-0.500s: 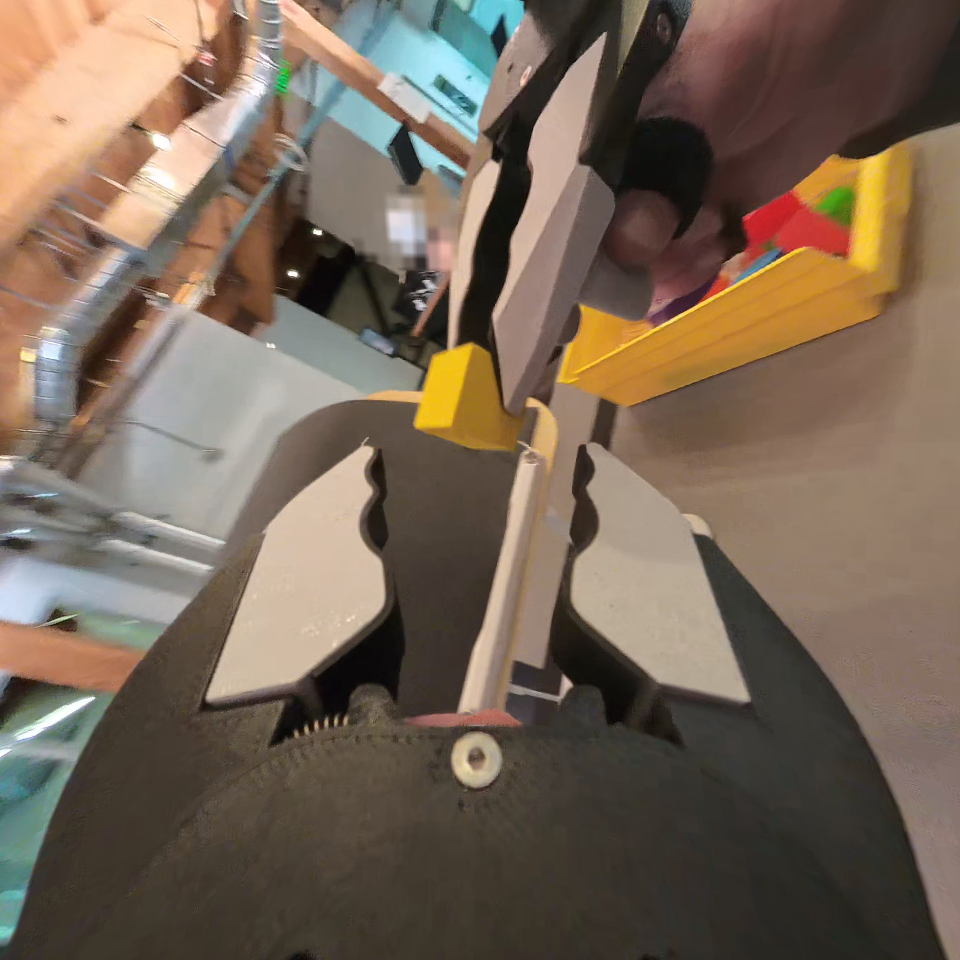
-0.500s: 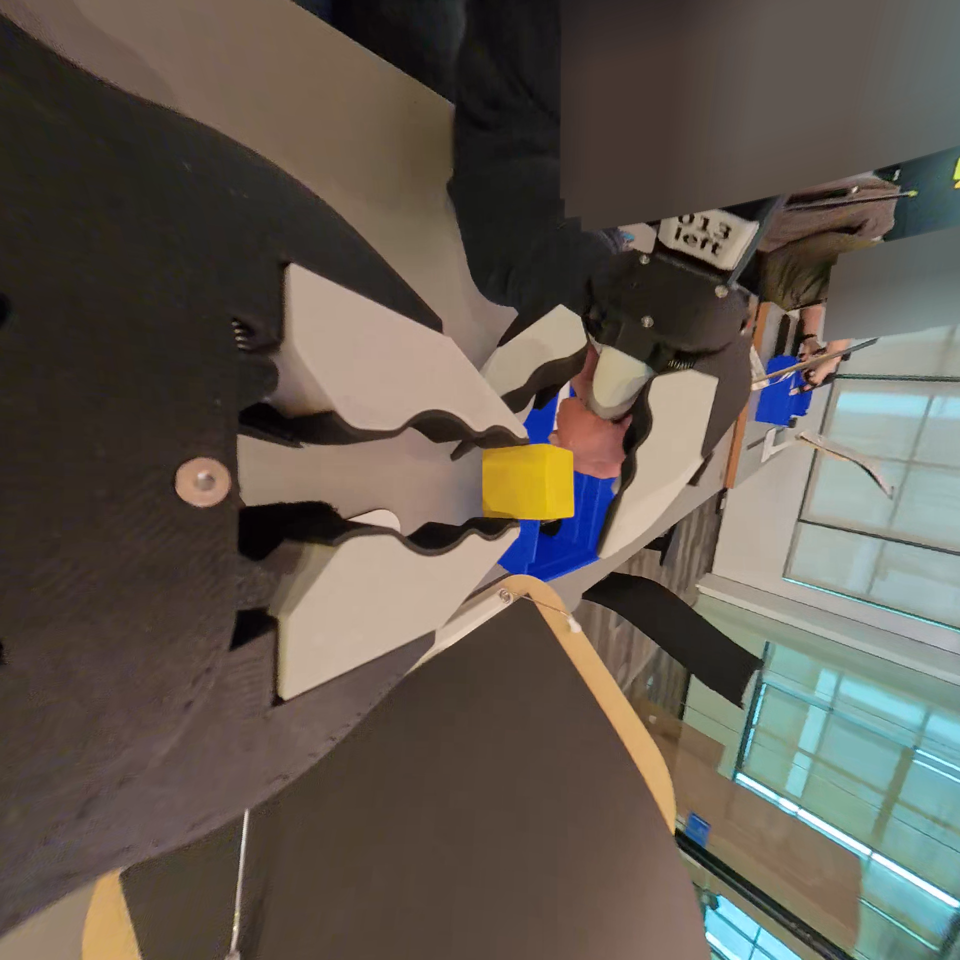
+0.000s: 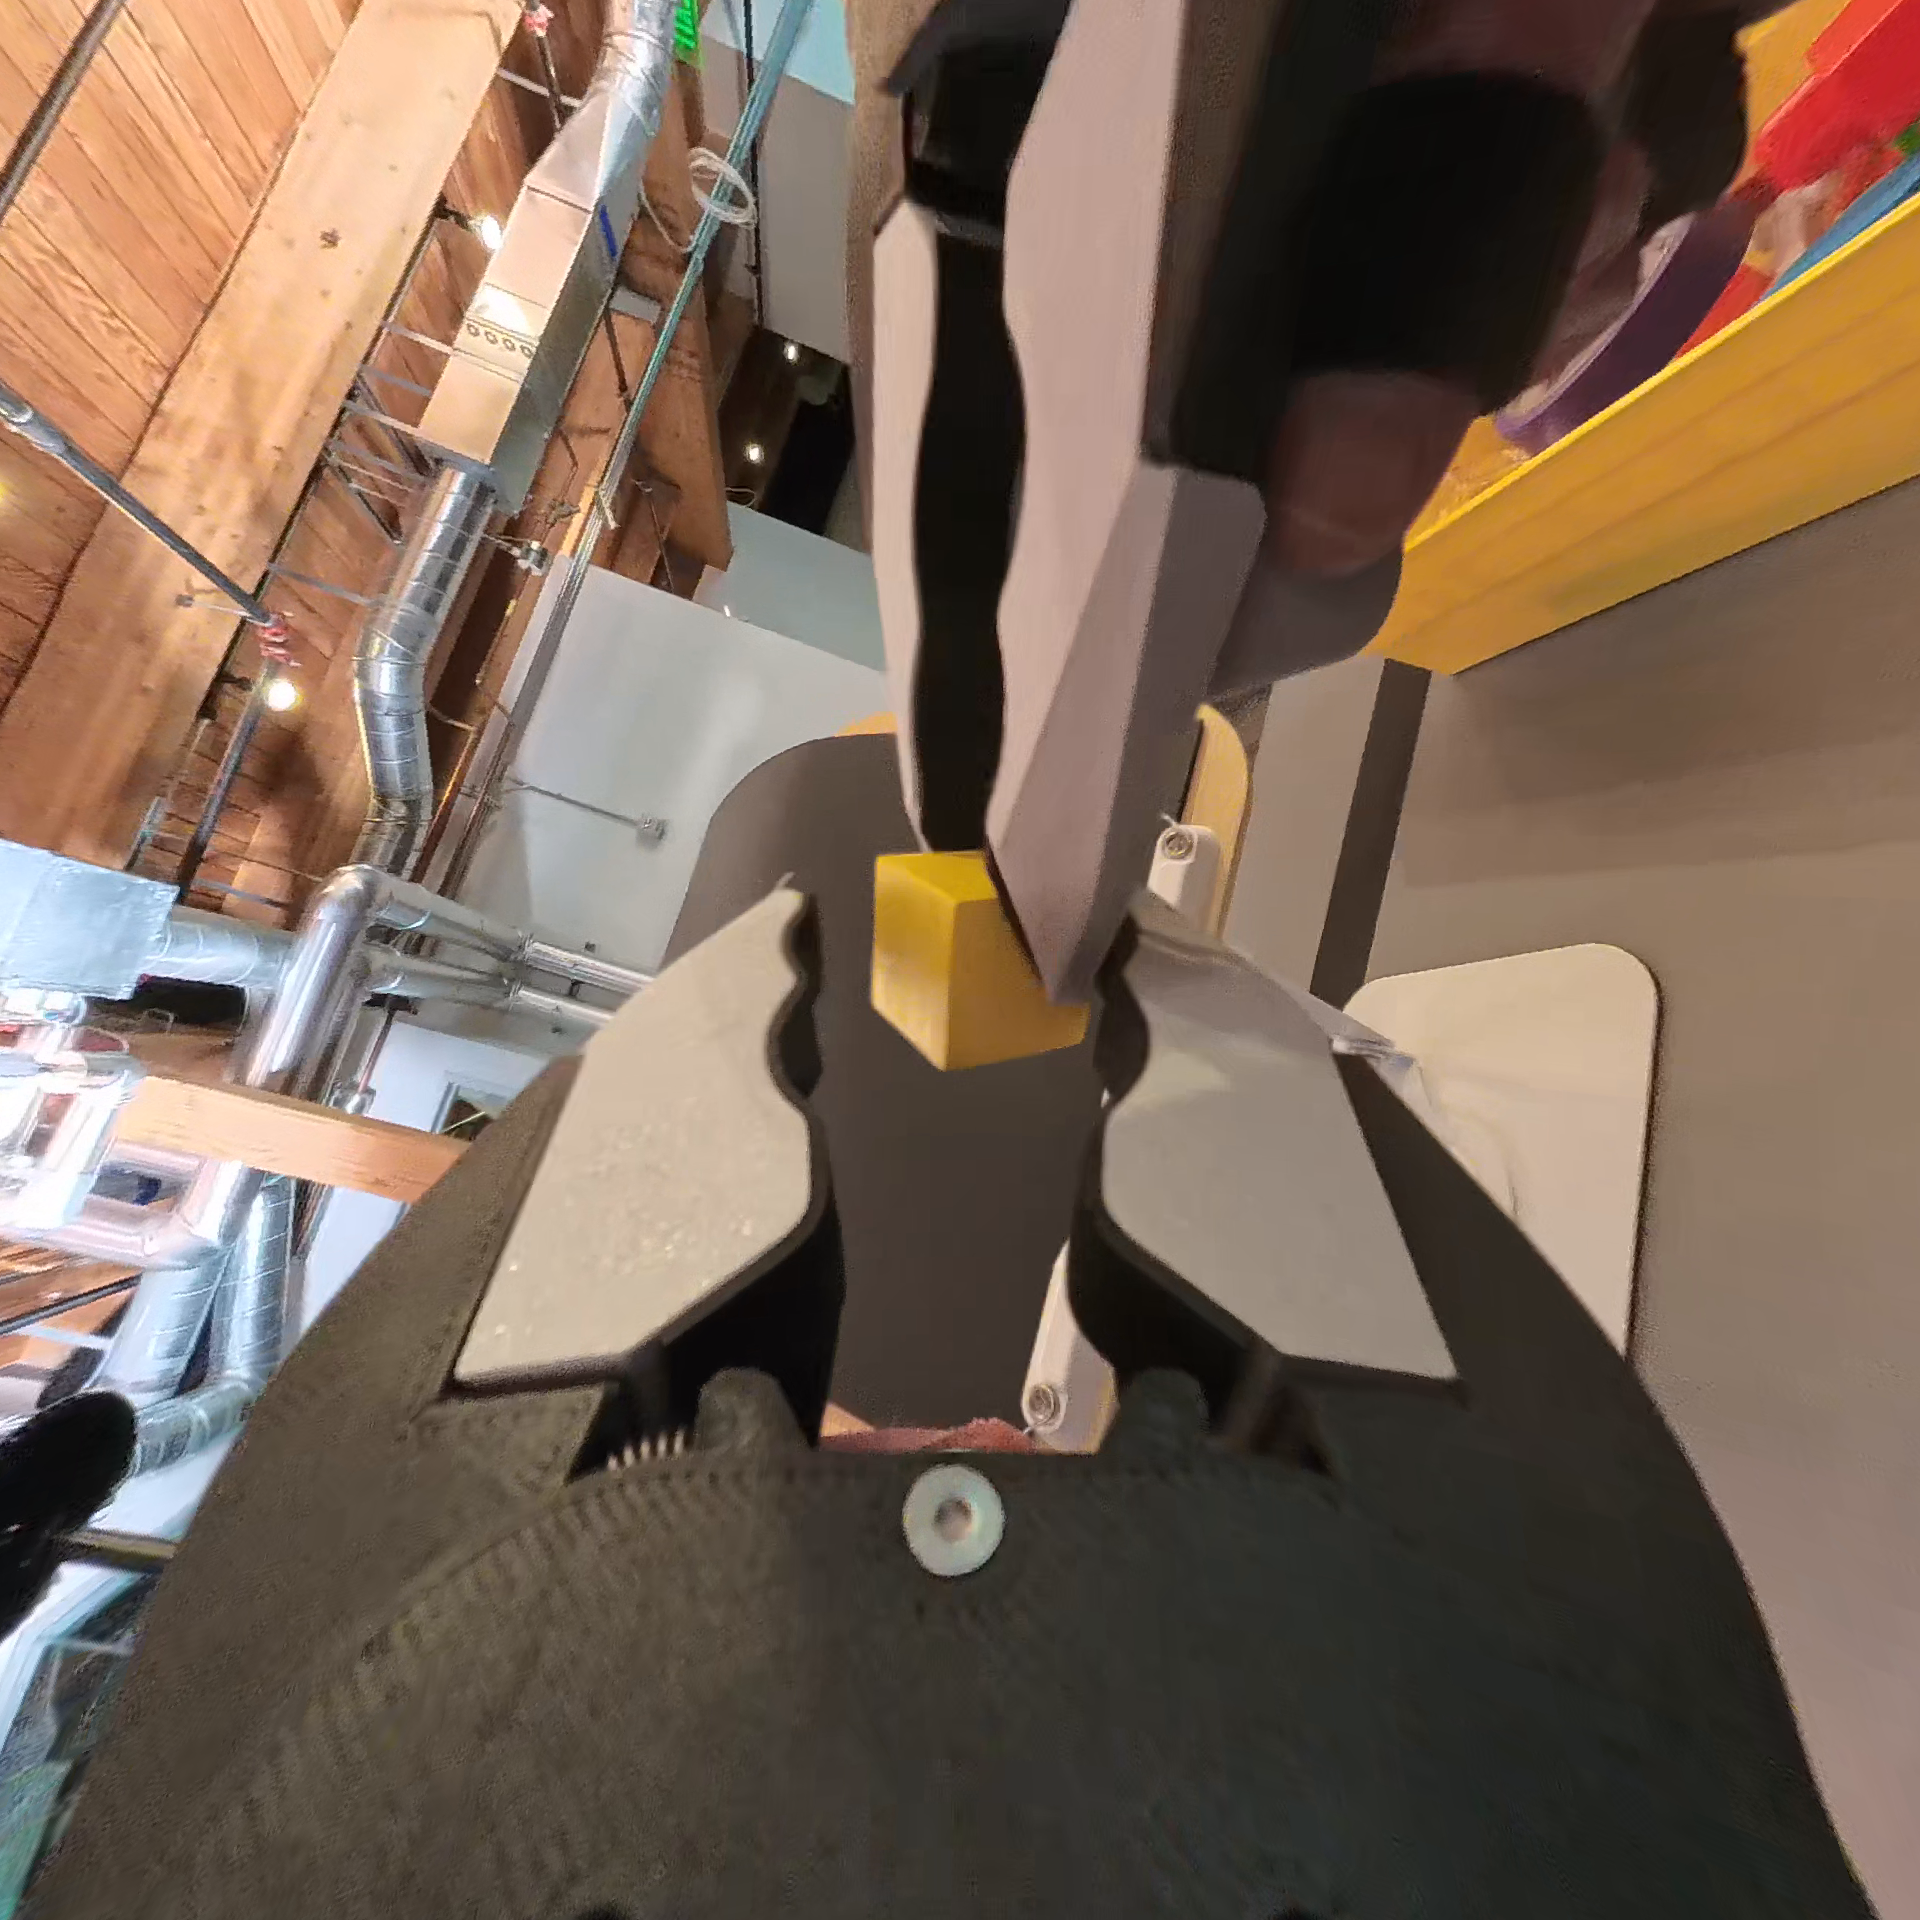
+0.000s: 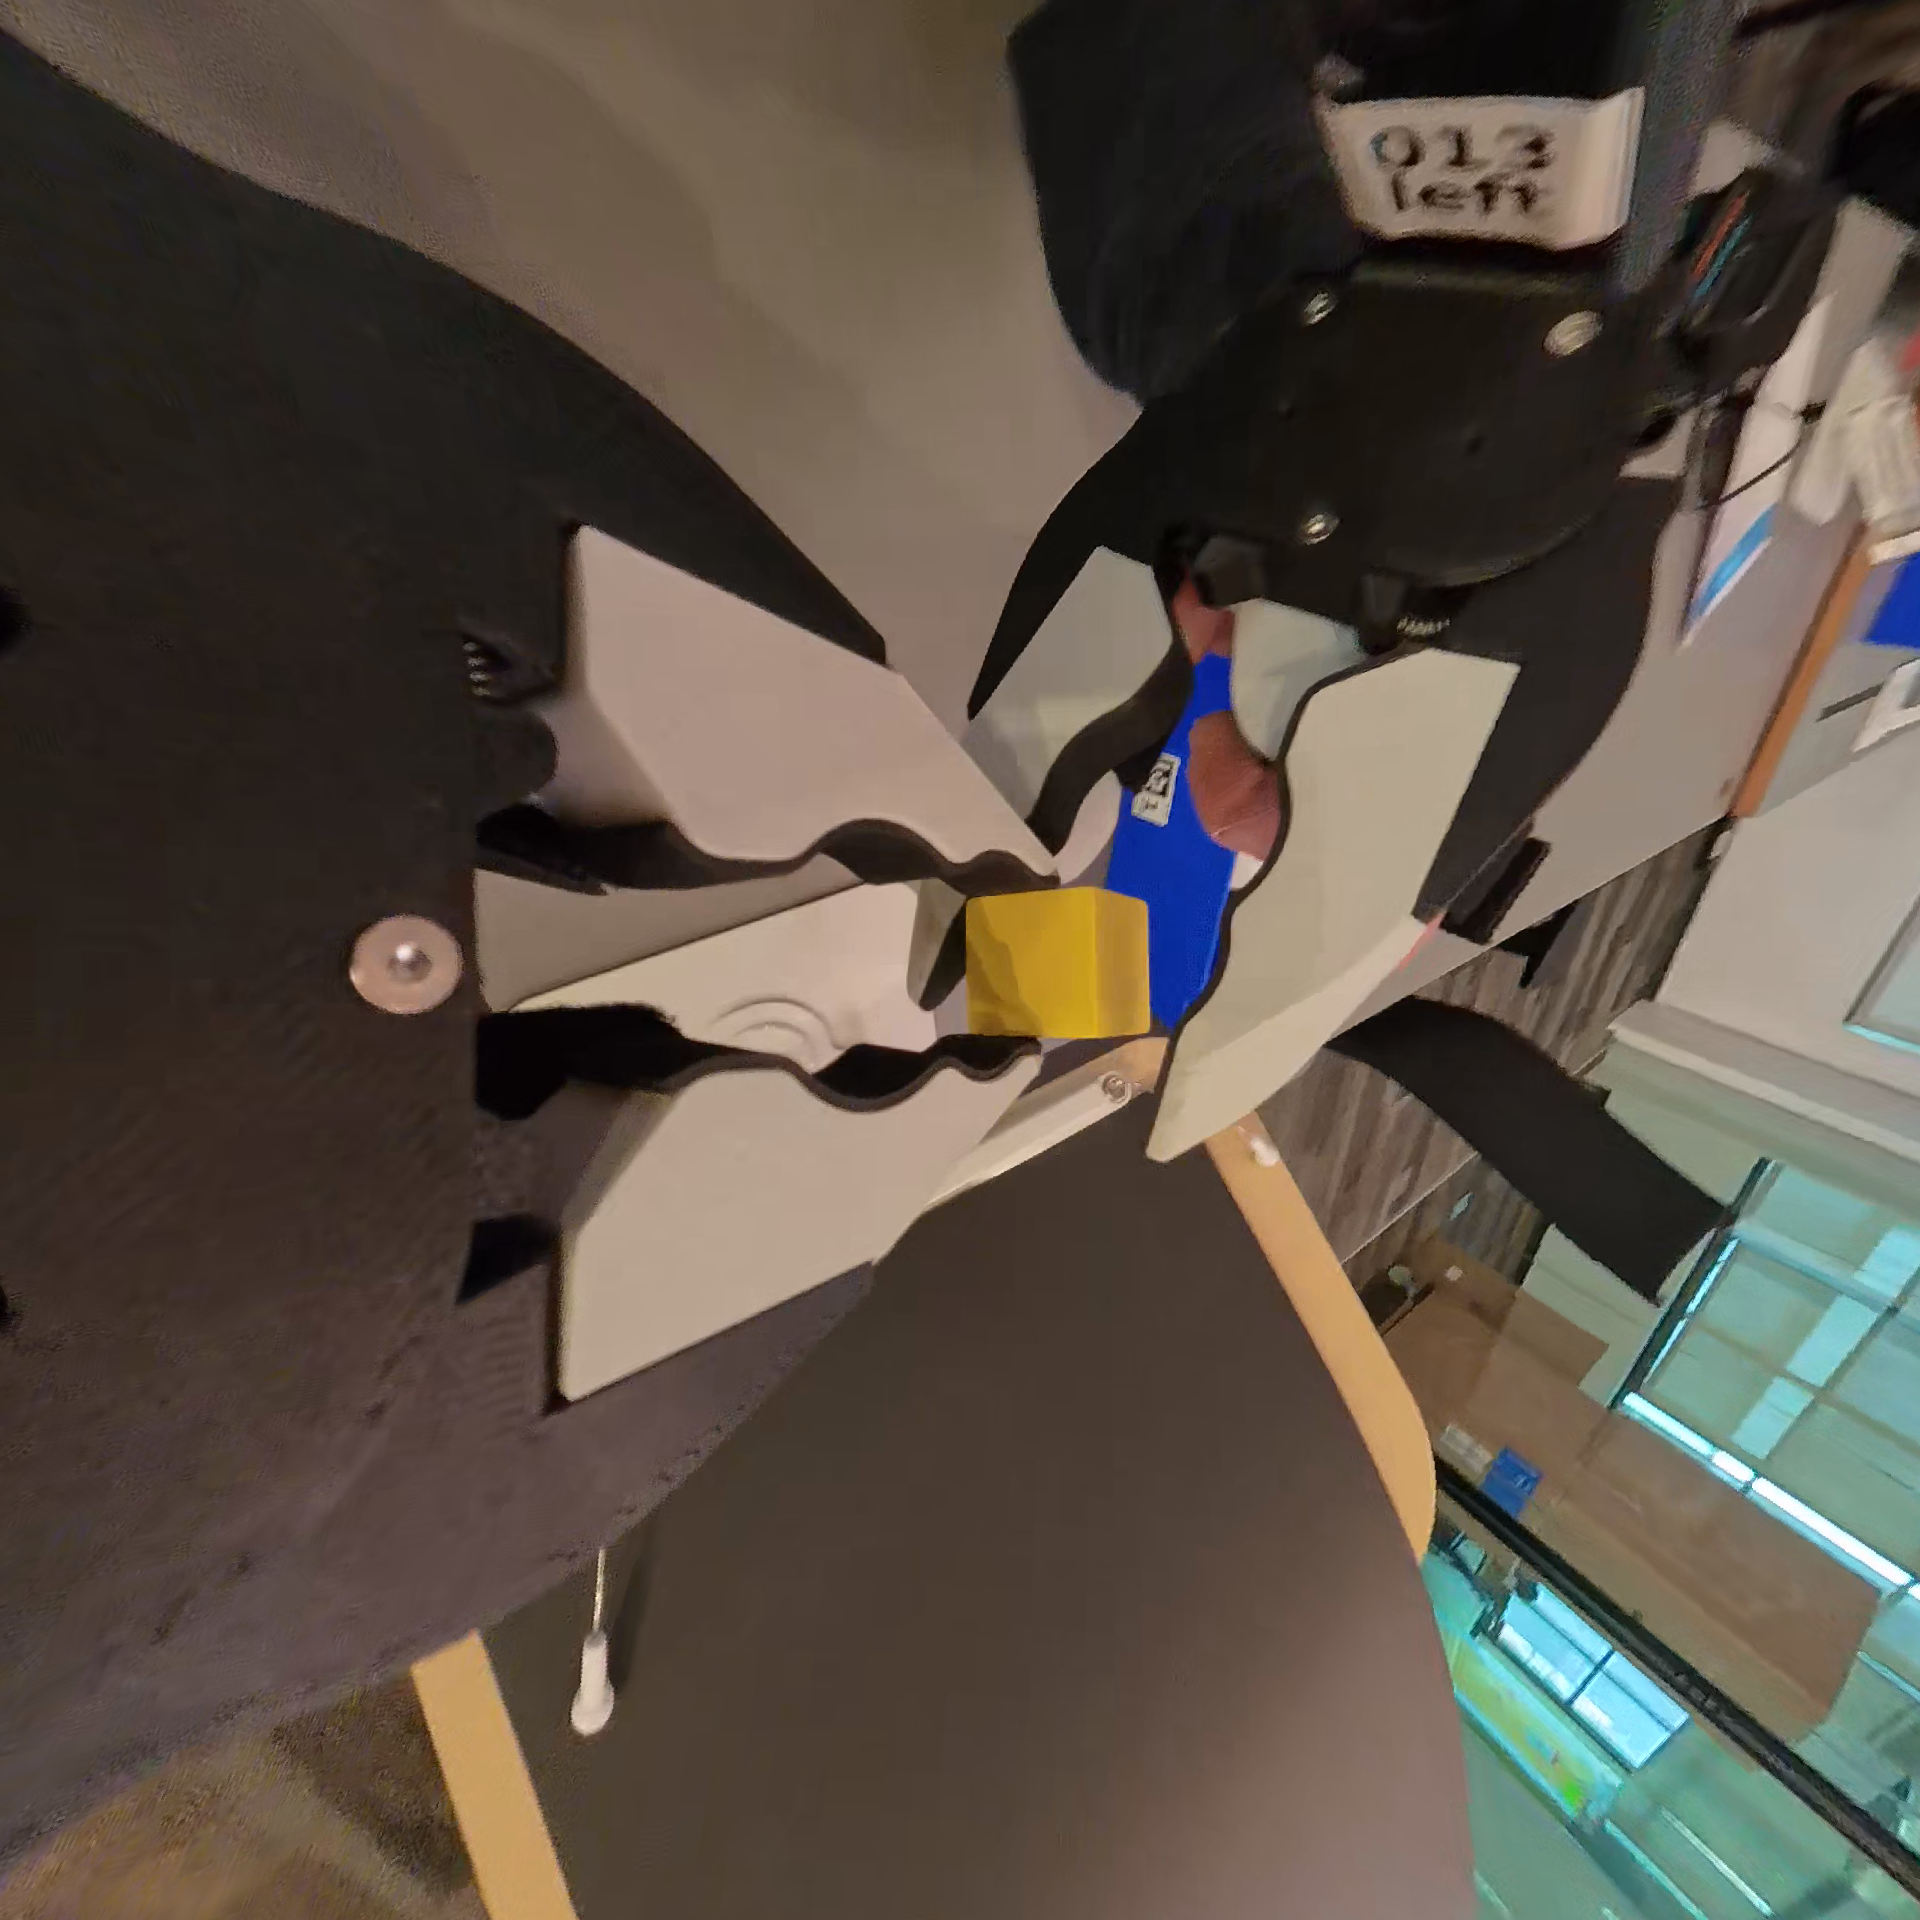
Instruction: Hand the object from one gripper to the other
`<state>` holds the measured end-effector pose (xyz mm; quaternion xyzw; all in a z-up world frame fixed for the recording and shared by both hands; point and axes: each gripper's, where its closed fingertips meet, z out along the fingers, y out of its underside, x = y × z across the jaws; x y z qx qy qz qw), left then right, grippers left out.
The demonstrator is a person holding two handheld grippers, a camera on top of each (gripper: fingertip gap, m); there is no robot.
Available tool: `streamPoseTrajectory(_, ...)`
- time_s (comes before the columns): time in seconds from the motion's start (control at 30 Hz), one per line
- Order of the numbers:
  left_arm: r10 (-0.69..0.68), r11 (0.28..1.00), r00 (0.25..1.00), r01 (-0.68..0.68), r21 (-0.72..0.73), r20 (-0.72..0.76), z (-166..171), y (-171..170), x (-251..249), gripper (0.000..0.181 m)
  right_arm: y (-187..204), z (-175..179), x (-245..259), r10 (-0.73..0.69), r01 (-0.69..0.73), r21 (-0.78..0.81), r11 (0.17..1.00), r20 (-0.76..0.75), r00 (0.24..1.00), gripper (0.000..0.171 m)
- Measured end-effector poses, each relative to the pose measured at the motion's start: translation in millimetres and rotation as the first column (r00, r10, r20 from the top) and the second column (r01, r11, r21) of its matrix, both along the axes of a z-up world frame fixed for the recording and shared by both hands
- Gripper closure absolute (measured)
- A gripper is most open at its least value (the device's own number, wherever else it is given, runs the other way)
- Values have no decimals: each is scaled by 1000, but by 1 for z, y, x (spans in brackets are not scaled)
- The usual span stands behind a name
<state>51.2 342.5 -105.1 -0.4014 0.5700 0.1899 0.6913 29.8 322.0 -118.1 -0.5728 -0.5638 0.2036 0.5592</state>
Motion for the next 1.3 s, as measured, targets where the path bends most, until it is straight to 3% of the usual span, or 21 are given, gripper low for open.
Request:
streamPoseTrajectory(0.1,-2,1000,1000,2,-30,-27,-4,-1,0,143,0,0,0,-6,6,-2,1000,3,1000,147)
streamPoseTrajectory(0.37,3,1000,1000,-4,-29,-17,-4,0,0,145,-2,2,0,9,-9,-31,999,-18,1000,146)
streamPoseTrajectory(0.53,-69,969,998,70,-235,12,-14,-3,-6,145,-9,13,4,41,-42,133,990,14,999,113)
streamPoseTrajectory(0.6,-121,942,992,129,-311,45,-15,-8,-9,145,-17,13,4,67,-81,229,970,67,995,111)
streamPoseTrajectory(0.8,-288,755,954,276,-595,78,-39,-34,-16,145,-40,-6,-7,120,-221,387,895,267,956,122)
streamPoseTrajectory(0.87,-358,658,927,334,-675,110,-45,-47,-17,145,-50,-11,-13,147,-274,421,865,309,940,126)
streamPoseTrajectory(1.07,-482,425,849,441,-790,215,-54,-73,-24,145,-61,-28,-20,141,-356,471,807,432,891,127)
streamPoseTrajectory(1.3,-600,173,754,447,-877,266,-72,-105,-30,145,-80,-46,-34,150,-459,496,737,543,826,121)
